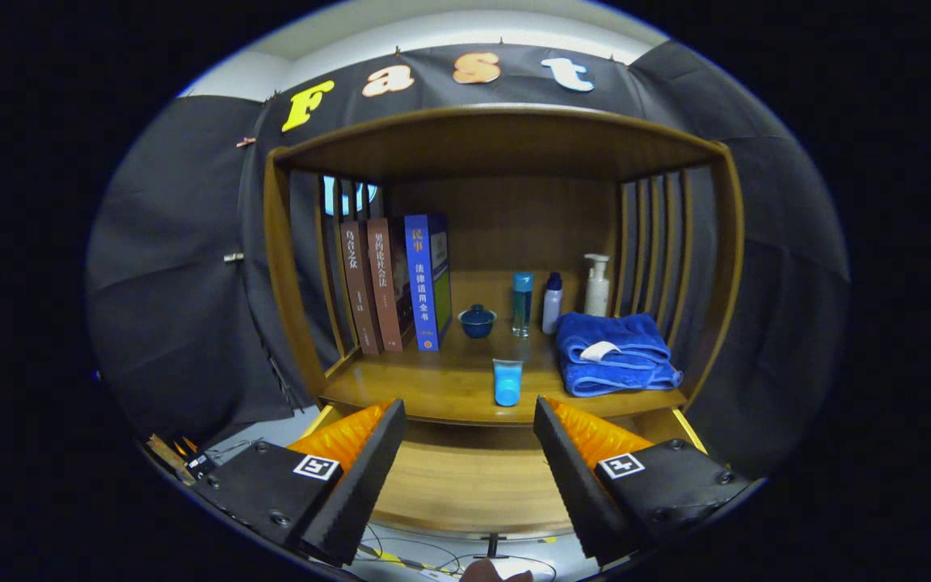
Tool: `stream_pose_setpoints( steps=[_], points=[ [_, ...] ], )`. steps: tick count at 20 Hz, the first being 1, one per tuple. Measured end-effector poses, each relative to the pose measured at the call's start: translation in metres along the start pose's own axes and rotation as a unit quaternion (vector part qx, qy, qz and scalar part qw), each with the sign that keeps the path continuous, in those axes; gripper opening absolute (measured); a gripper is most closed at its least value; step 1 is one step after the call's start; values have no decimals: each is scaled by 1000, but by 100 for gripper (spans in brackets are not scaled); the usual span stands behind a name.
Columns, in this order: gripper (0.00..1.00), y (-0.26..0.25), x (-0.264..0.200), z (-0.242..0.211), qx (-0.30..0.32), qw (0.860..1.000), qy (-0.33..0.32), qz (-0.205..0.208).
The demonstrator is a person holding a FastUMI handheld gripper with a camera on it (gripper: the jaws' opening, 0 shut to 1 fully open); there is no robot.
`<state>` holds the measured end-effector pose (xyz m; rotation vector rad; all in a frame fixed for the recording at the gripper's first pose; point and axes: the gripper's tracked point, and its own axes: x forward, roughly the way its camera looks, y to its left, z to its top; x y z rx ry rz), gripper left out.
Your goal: Pull open the drawer, take out the items inside it, and place them on the countertop above the cabinet.
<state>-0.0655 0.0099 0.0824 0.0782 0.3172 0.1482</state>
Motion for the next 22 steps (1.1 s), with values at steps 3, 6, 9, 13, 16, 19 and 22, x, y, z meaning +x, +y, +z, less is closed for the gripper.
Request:
stream_pose_setpoints(
  steps=[3, 6, 9, 13, 16, 19, 22],
  points=[
    [100, -7, -30, -25, -14, 999, -32, -13],
    [100, -12, -43, -63, -28, 999, -40, -20],
    [100, -25, -45, -114, -41, 998, -24, -37],
    [100, -38, -31, -170, -44, 998, 2, -52],
    [100, -43, -17, -190, -40, 997, 16, -58],
    [100, -40, -11, -199, -36, 998, 19, -57],
    [100, -41, -10, -198, -57, 996, 16, -61]
  ],
)
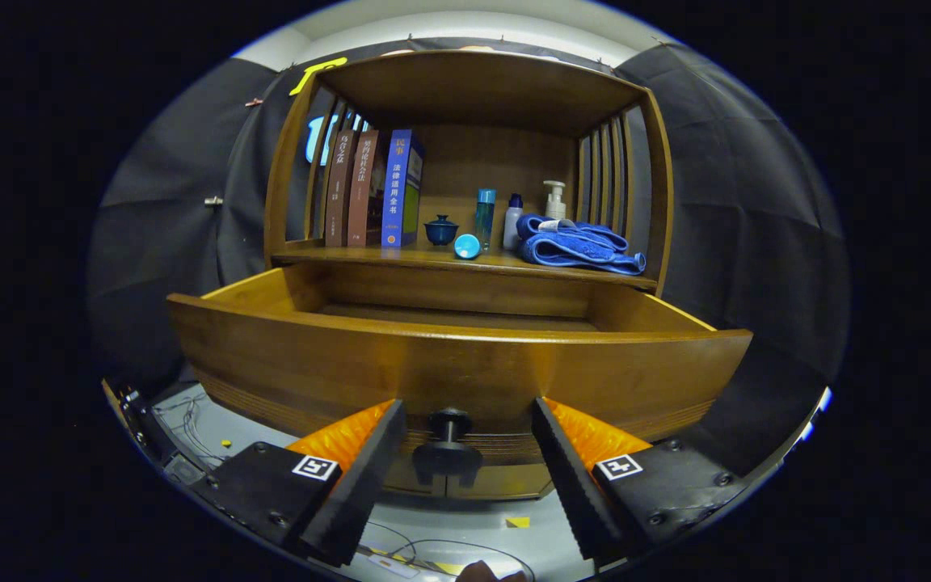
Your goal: Pull open the drawer, take out the items inside it, and place them on the countertop above the cabinet.
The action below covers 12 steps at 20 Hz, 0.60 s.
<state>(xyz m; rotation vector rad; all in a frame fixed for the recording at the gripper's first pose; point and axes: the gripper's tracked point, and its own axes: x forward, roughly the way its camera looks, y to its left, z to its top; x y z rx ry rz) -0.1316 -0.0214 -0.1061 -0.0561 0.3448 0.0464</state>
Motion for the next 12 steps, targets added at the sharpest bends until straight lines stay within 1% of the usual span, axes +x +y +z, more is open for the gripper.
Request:
stream_pose_setpoints(
  steps=[6, 12],
  points=[
    [100, 5, 10, 10, 10, 1000, -6, 2],
    [100, 8, 44, 18, 13, 1000, -2, -3]
  ],
)
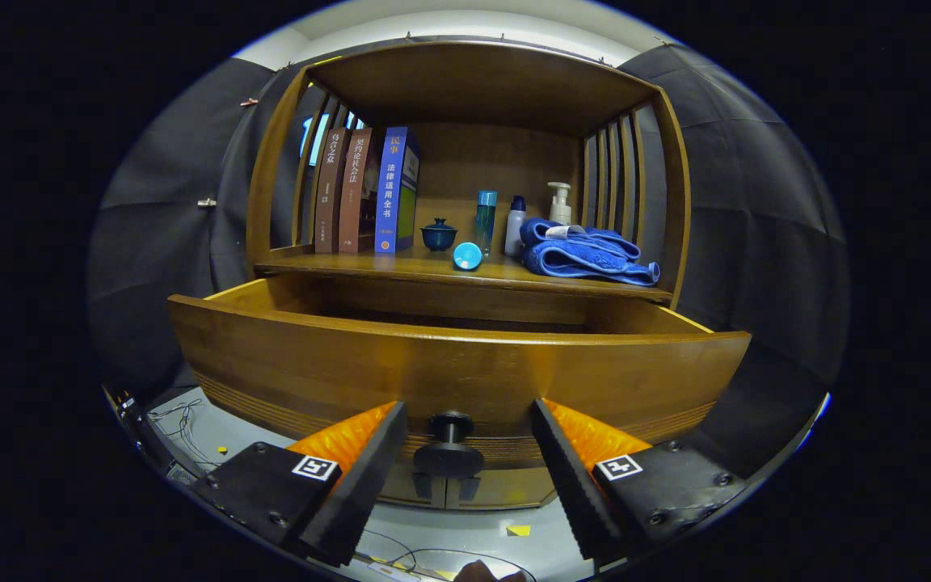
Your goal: Pull open the drawer, take out the items inside it, and place them on the countertop above the cabinet.
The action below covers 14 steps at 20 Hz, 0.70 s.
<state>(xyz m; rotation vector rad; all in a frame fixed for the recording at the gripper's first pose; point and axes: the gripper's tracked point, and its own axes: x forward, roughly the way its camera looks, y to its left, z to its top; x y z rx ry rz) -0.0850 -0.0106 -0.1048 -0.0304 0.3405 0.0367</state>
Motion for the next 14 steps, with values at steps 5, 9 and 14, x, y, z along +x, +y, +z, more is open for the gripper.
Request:
stream_pose_setpoints(
  steps=[5, 9, 14],
  points=[
    [100, 3, 36, 8, -3, 1000, 0, -4],
    [100, 5, 60, 14, -2, 1000, 5, -6],
    [100, 7, 85, 20, -6, 1000, 4, -10]
  ],
)
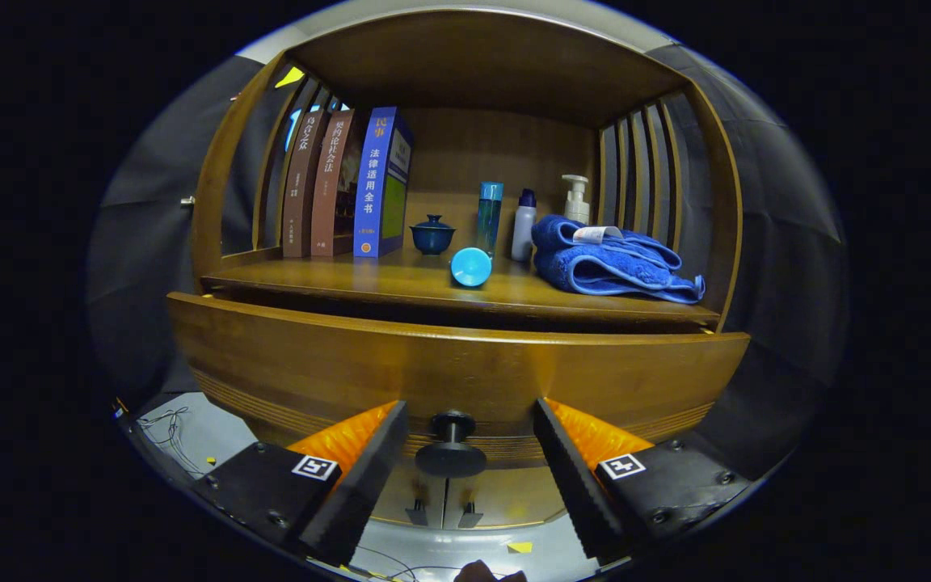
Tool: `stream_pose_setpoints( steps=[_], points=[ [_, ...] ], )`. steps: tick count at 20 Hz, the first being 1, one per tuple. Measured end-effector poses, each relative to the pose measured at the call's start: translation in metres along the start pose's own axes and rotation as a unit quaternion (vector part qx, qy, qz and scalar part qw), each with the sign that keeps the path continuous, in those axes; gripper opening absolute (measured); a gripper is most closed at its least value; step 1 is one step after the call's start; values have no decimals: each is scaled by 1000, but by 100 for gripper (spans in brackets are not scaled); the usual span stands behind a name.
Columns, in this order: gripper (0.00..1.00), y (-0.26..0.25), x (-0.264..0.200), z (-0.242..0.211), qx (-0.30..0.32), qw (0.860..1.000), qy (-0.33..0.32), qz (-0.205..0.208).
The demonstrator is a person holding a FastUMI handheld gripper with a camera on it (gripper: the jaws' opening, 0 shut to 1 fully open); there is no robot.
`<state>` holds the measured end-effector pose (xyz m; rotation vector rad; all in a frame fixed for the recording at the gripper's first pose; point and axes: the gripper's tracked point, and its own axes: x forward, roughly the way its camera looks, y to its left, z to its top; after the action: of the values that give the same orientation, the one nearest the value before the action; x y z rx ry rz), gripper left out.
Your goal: Pull open the drawer, take out the items inside it, and place them on the countertop above the cabinet.
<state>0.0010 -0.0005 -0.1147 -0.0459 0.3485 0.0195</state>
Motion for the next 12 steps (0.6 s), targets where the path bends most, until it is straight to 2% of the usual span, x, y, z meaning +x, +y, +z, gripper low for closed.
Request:
stream_pose_setpoints(
  steps=[6, 12],
  points=[
    [100, 2, 25, 7, -12, 1000, 9, -5],
    [100, 5, 22, 19, -27, 1000, 2, -8]
  ],
)
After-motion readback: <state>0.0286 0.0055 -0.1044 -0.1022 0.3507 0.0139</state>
